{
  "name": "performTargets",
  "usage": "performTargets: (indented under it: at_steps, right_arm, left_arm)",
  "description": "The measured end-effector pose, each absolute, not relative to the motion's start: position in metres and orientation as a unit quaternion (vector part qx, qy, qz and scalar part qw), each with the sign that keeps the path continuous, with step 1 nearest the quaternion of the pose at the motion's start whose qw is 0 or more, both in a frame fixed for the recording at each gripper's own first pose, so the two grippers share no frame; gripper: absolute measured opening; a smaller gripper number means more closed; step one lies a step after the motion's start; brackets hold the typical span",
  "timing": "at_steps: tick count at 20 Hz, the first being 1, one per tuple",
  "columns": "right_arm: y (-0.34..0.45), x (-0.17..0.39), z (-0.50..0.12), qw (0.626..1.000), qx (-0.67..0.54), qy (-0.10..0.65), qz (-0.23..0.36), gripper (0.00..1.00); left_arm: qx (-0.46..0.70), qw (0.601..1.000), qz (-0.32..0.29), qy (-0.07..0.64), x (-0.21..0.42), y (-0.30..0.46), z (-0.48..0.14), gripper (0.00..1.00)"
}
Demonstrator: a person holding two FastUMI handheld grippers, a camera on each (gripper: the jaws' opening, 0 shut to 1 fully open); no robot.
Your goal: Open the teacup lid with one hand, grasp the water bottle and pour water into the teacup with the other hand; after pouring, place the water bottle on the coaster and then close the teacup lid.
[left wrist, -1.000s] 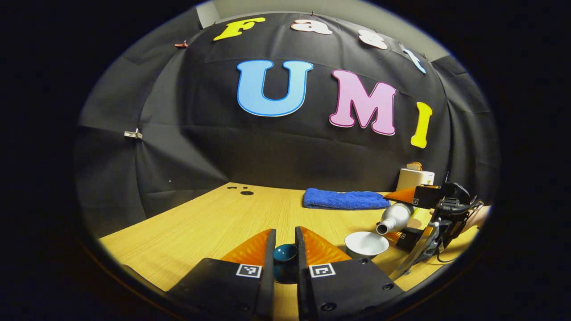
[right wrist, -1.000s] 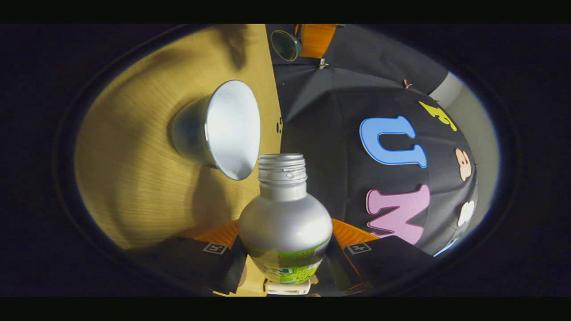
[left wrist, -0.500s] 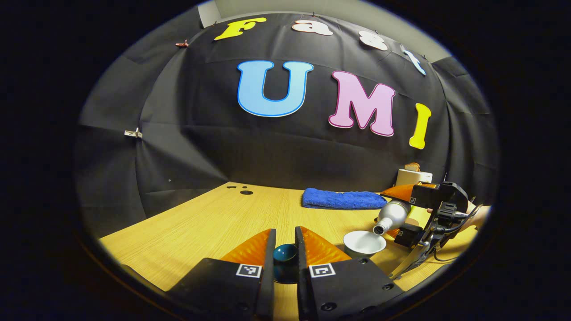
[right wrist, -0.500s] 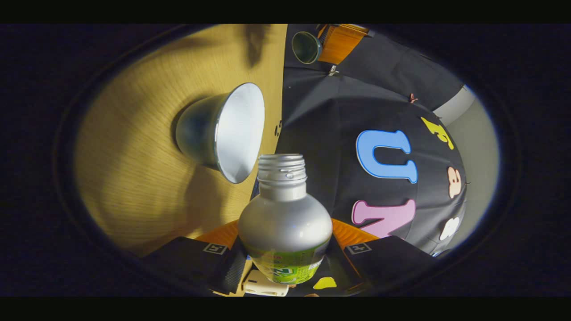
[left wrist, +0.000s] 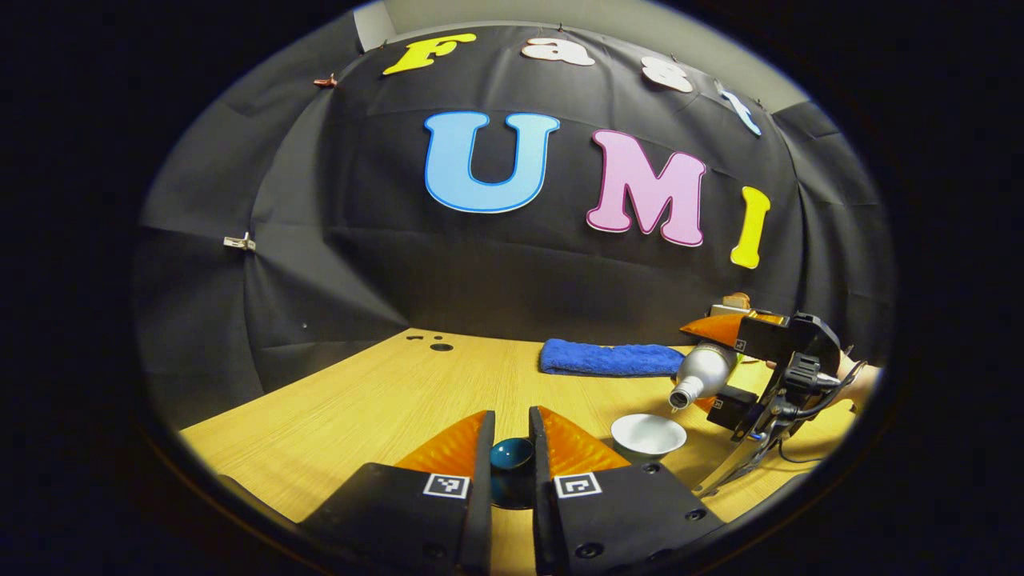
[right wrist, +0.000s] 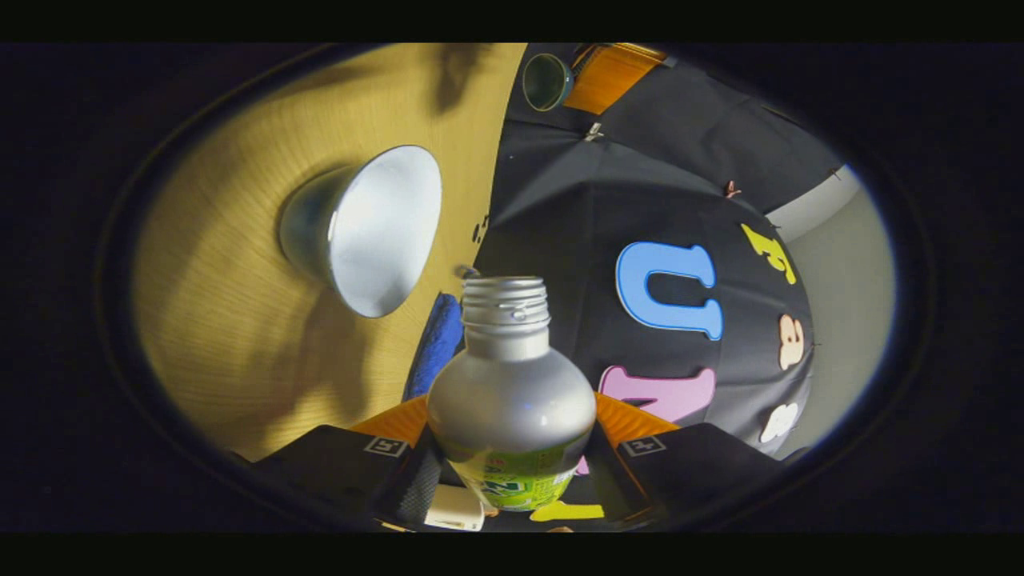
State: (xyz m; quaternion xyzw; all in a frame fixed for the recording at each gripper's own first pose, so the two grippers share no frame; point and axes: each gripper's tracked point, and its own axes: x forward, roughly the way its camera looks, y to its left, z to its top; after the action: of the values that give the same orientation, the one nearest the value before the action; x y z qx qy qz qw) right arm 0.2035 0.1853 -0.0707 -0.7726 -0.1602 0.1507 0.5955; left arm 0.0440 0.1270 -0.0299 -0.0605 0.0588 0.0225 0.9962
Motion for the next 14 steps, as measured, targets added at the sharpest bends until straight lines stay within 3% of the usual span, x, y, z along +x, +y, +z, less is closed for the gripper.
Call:
performTargets:
  at_steps: [14]
  right_arm:
    - [0.1834, 0.2038, -0.0602, 0.578, -0.786, -0.175, 0.135, 0.80]
  left_arm:
    - [-0.058, 0.997, 0.020, 0.055, 0.0364, 0.1266, -0.0268, 0.24]
